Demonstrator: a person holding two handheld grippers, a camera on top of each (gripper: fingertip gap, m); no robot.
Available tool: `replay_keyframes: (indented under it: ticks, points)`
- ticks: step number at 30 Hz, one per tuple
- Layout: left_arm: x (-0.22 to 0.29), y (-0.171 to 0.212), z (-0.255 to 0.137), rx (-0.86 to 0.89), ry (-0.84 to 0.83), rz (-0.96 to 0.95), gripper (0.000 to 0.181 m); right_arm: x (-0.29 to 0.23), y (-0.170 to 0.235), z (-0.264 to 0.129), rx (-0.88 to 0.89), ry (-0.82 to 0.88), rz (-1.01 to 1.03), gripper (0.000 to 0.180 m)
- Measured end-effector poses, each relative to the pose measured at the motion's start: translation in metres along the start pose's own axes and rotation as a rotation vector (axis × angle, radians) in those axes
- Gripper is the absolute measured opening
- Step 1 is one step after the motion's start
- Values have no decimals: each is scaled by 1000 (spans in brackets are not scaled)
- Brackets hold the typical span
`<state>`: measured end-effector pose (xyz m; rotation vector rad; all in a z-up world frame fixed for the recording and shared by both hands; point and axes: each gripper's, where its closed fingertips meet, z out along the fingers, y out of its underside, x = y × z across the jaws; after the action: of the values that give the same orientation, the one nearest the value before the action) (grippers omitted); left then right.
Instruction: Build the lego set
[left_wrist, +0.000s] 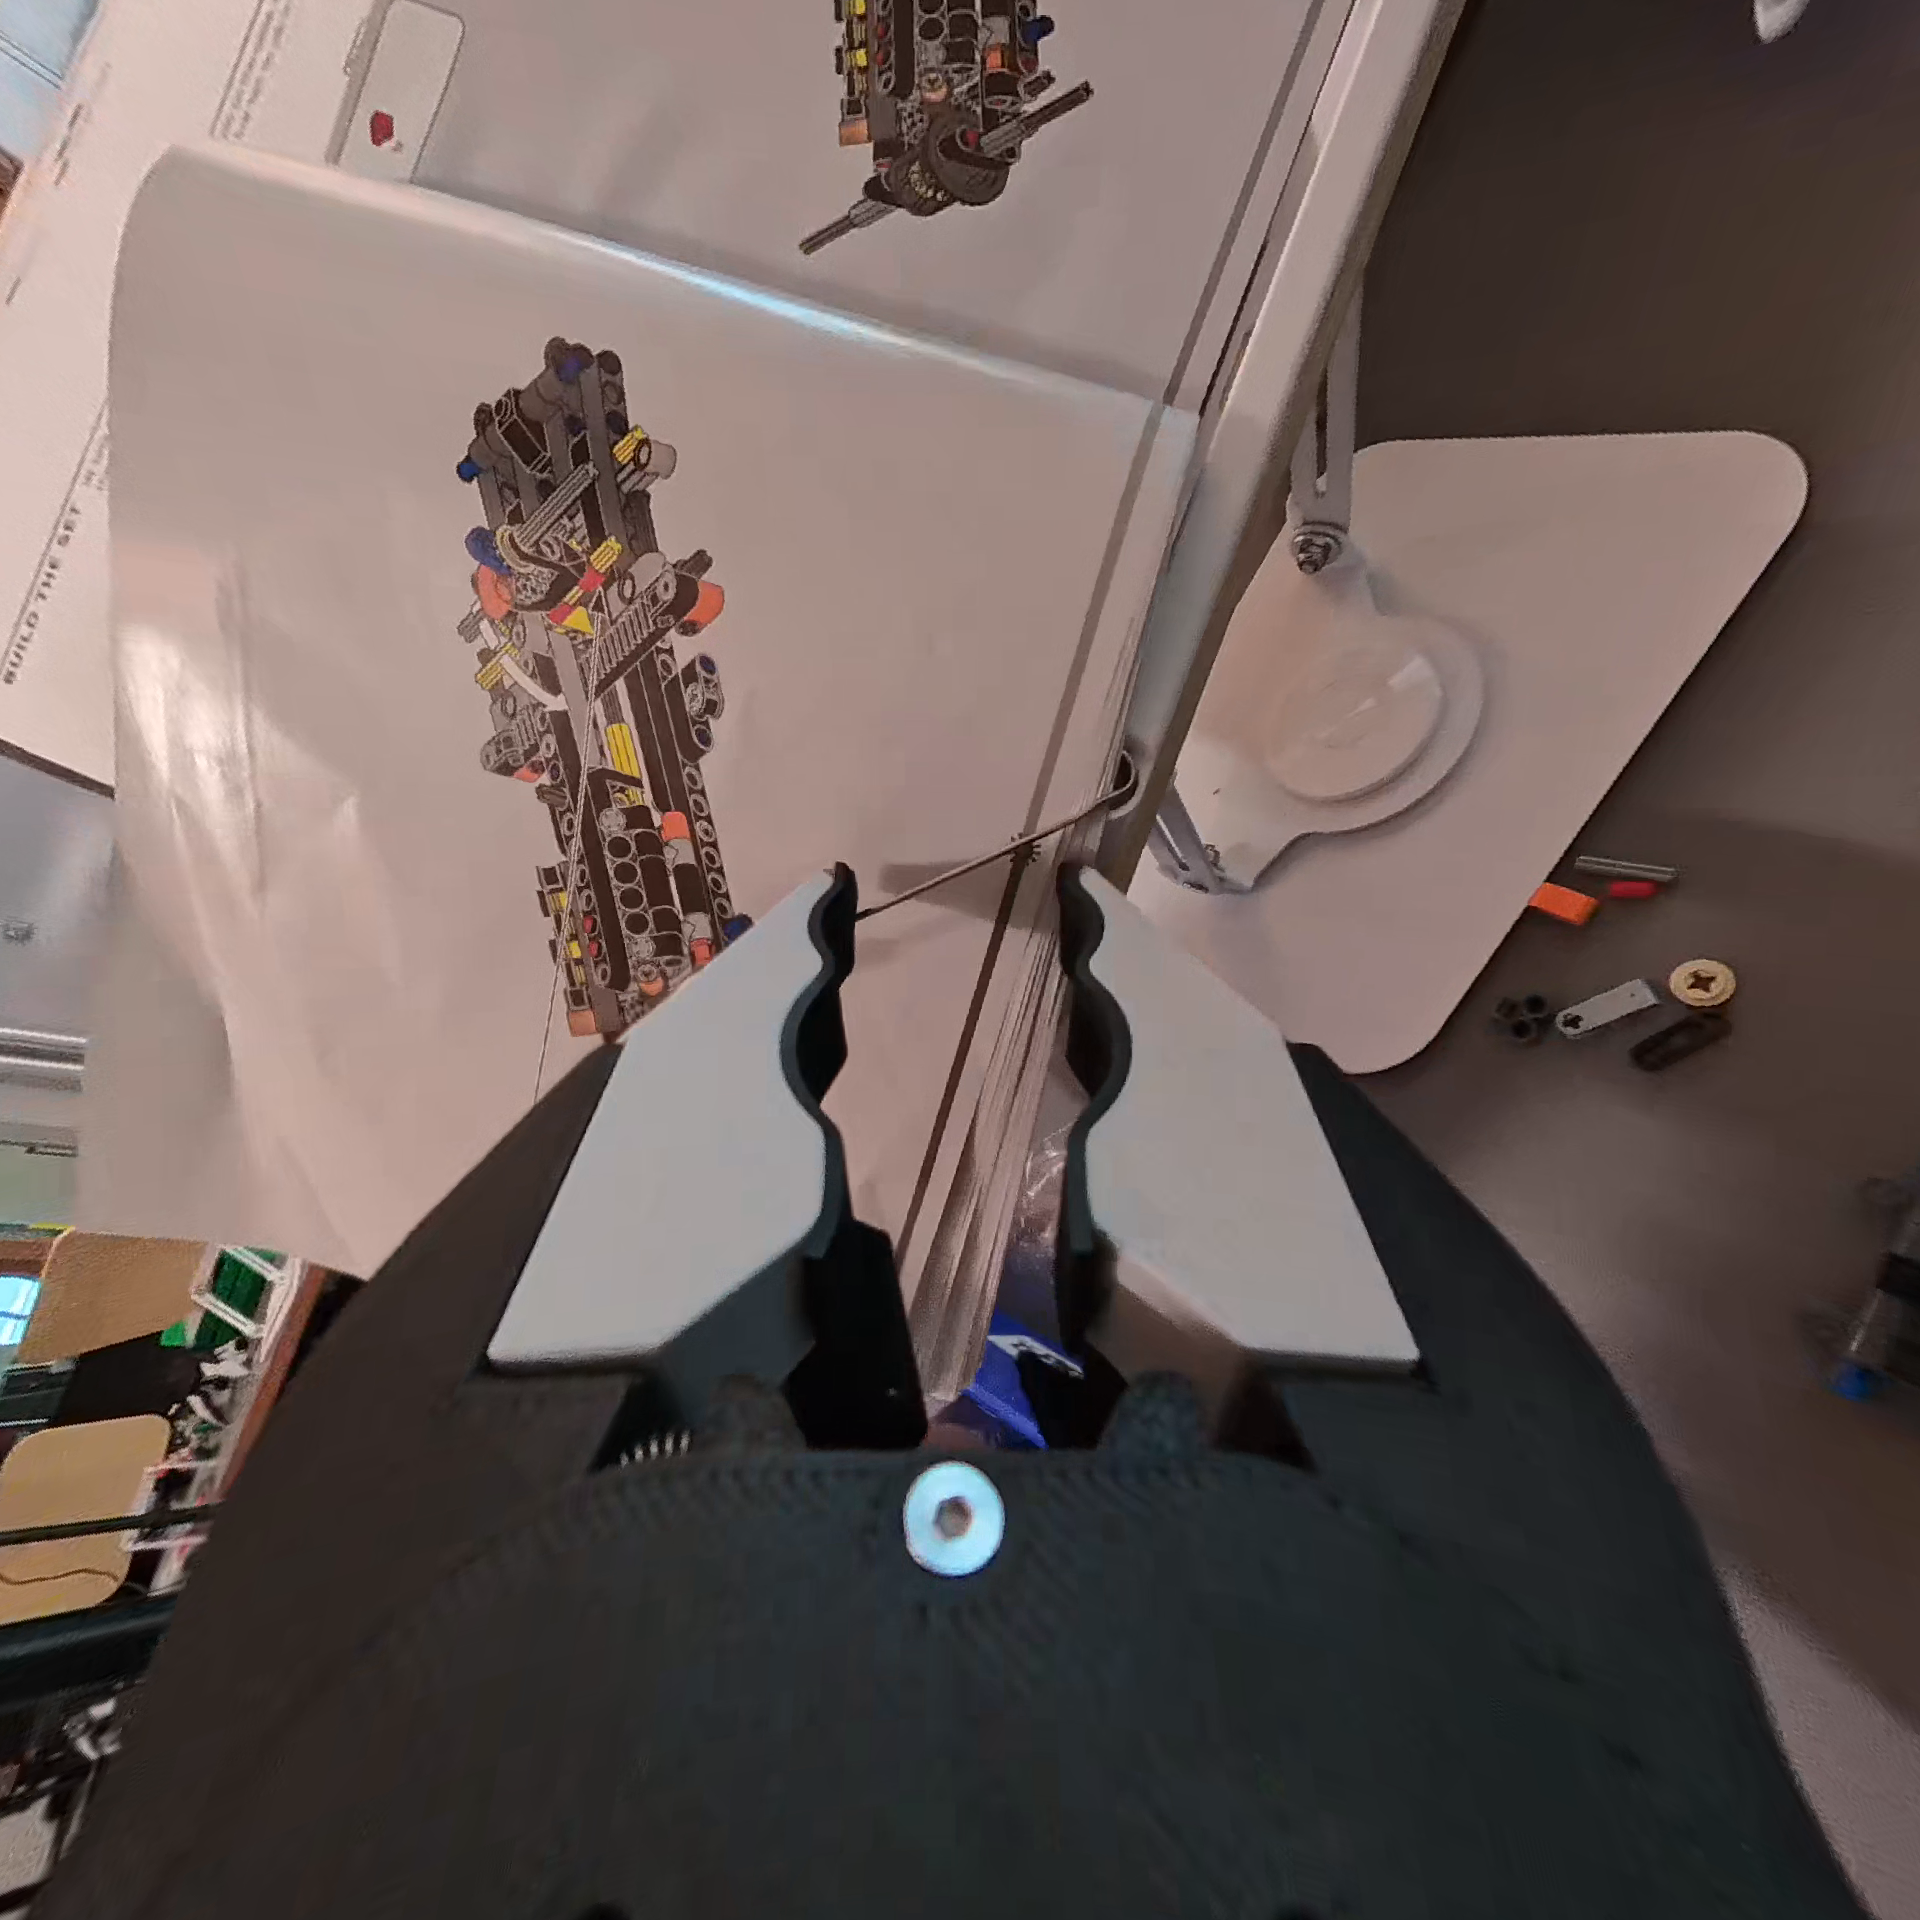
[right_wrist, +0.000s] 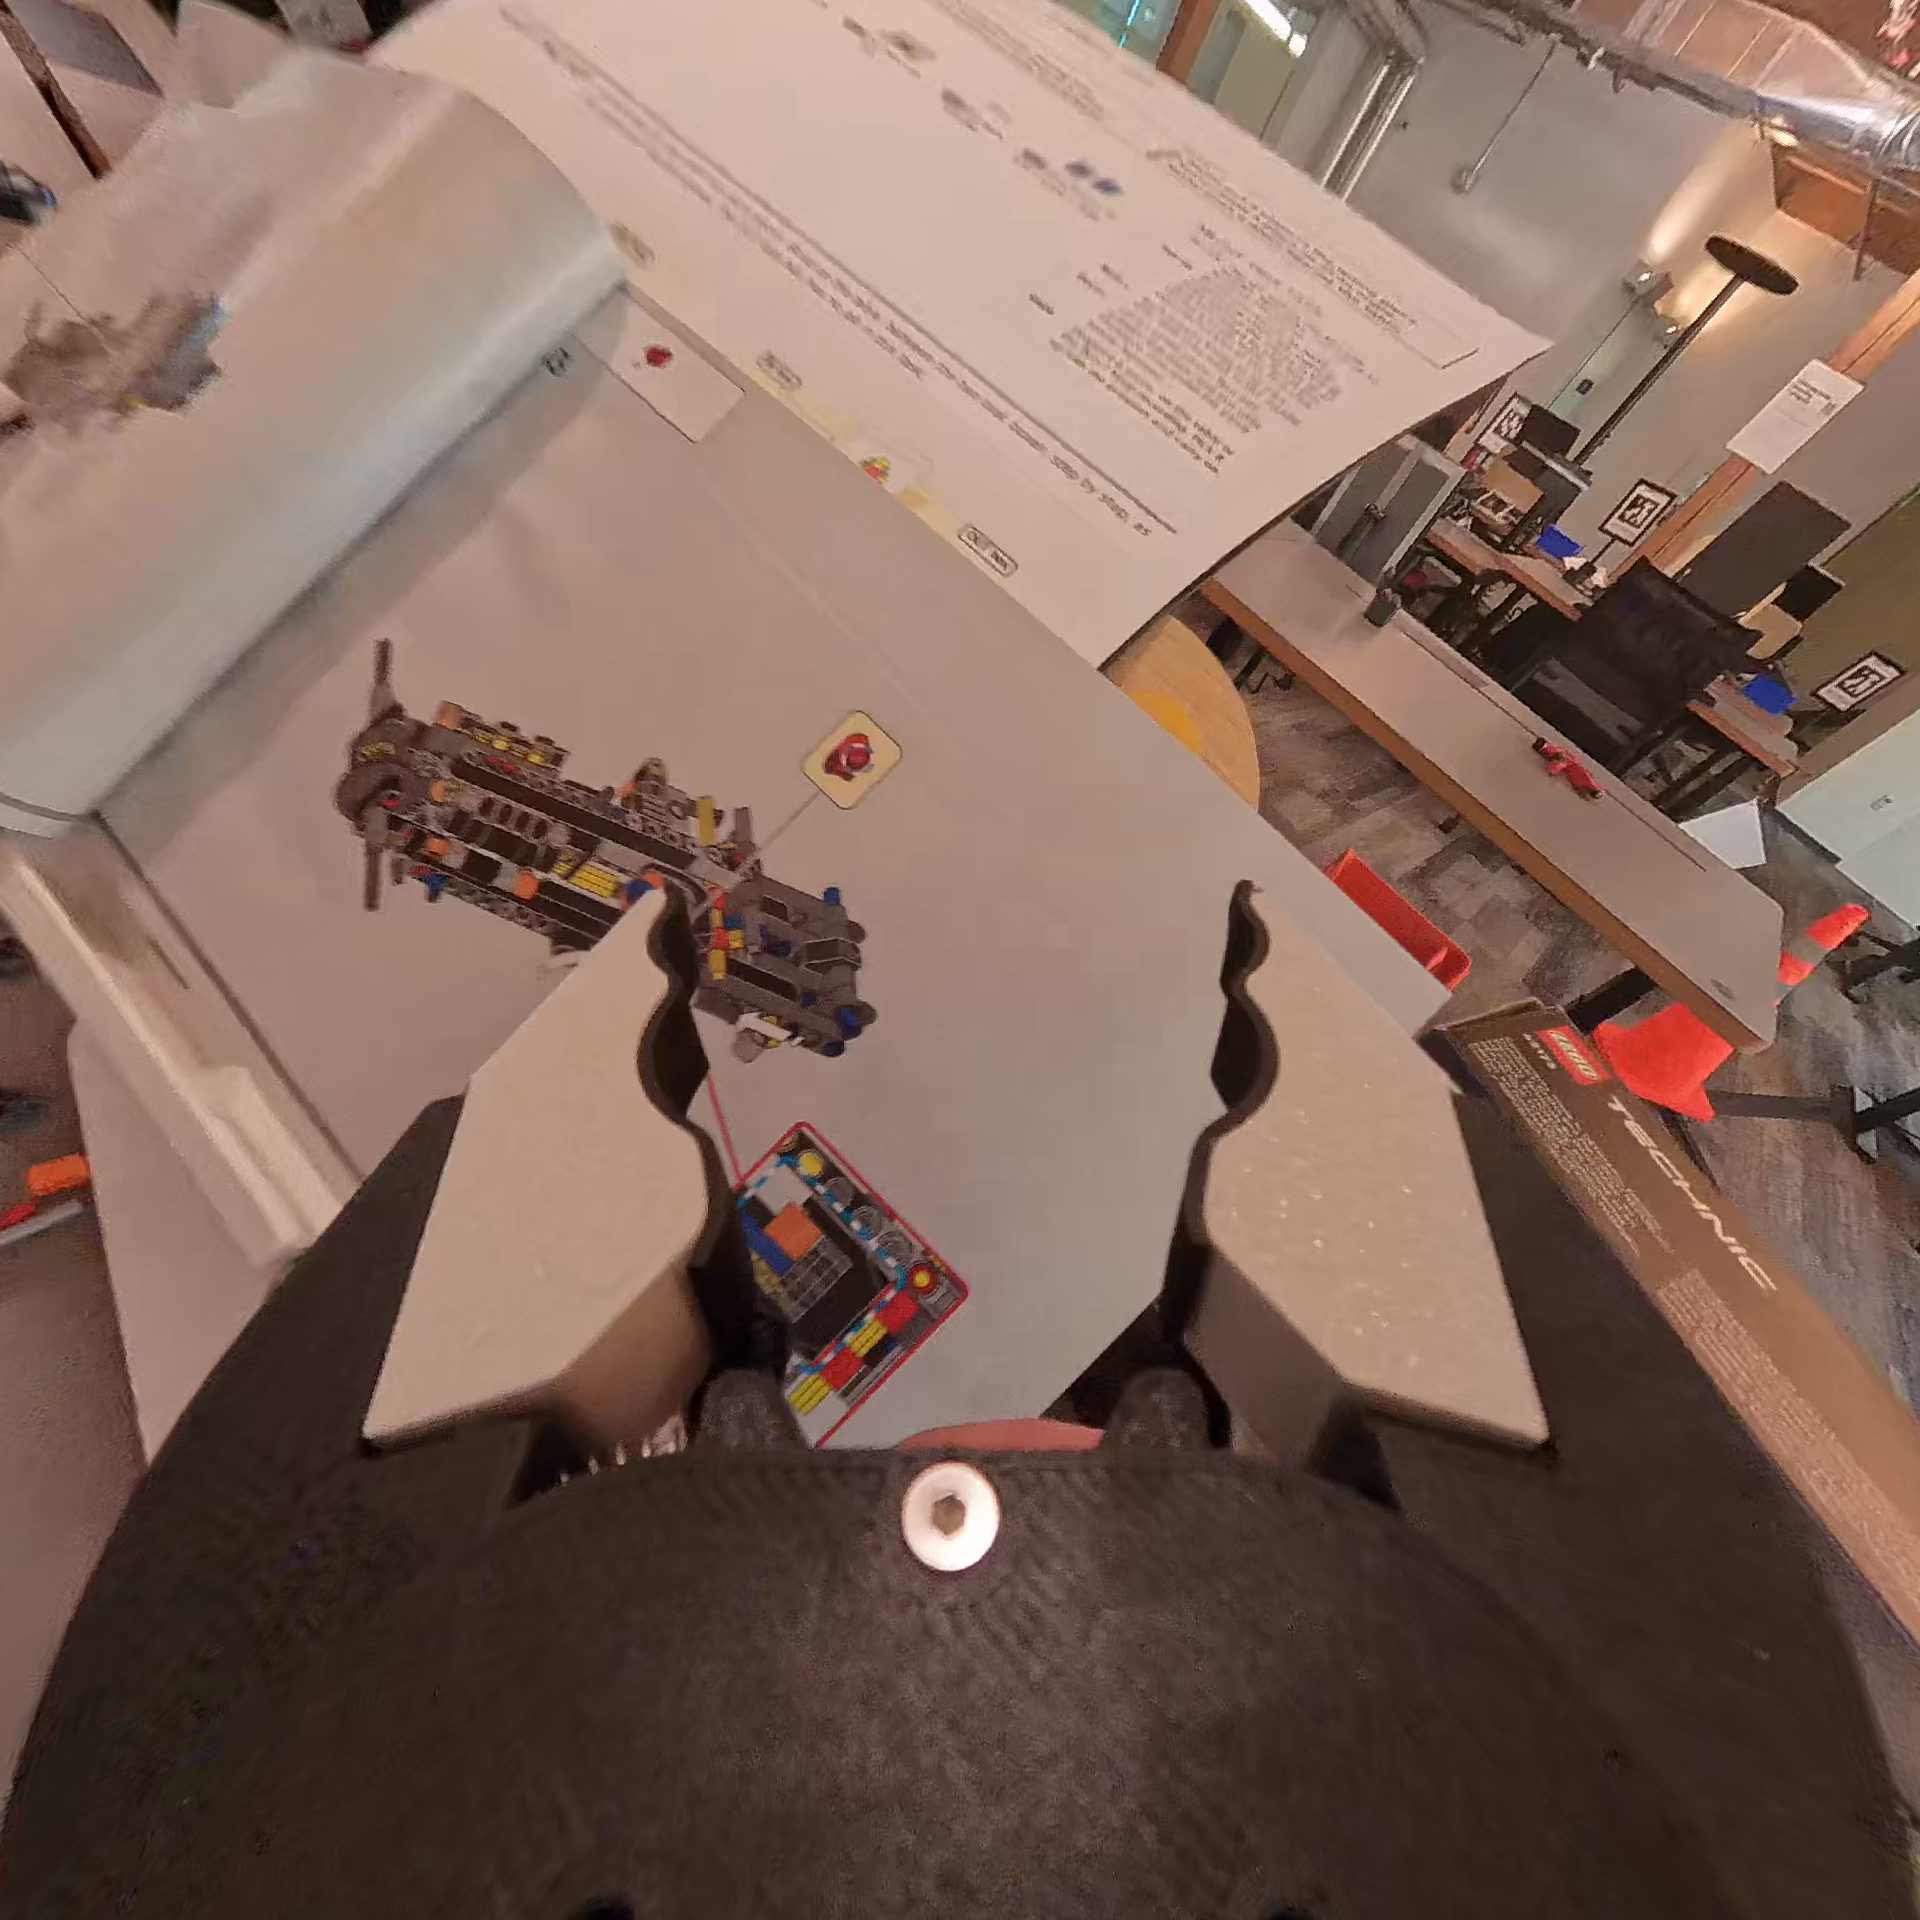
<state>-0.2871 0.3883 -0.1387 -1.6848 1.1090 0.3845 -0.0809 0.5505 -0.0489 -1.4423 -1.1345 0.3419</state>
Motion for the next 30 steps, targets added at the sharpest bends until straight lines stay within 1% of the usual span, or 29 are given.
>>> replay_keyframes:
  ticks: [2,4,5,11,12,13,14,17,18,19,20,21,24,26,30]
  points:
    - [3,1,0,0,-3,0,34,1,6,8,-28,-9,-11,100]
    - [10,3,1,-8,28,-20,19,4,8,11,-33,6,-39,98]
    - [12,4,1,-4,29,-26,15,5,9,11,-41,15,-53,95]
    - [15,3,1,0,12,-30,10,4,11,10,-71,31,-93,88]
    - [15,3,1,2,12,-37,9,1,11,10,-70,23,-107,79]
    - [15,4,1,3,11,-34,9,-3,12,10,-67,15,-122,65]
    - [16,4,1,0,8,-28,9,-6,12,10,-64,16,-134,57]
    - [18,5,1,-8,-5,-29,10,-9,13,10,-60,15,-138,50]
    - [18,5,1,-7,-8,-30,10,-8,12,9,-63,19,-142,50]
    - [19,5,0,-8,-7,-33,9,-4,9,7,-59,42,-145,53]
    - [19,5,0,-7,-5,-35,8,2,4,5,-48,70,-138,80]
    - [19,5,-1,-7,-7,-34,8,5,2,5,-45,77,-122,95]
    - [20,5,0,-4,-13,-36,8,12,7,9,-78,68,-117,99]
    - [19,5,0,-2,-18,-37,8,10,9,12,-83,39,-108,92]
    - [19,5,0,6,-24,-45,8,10,10,14,-101,37,-107,90]
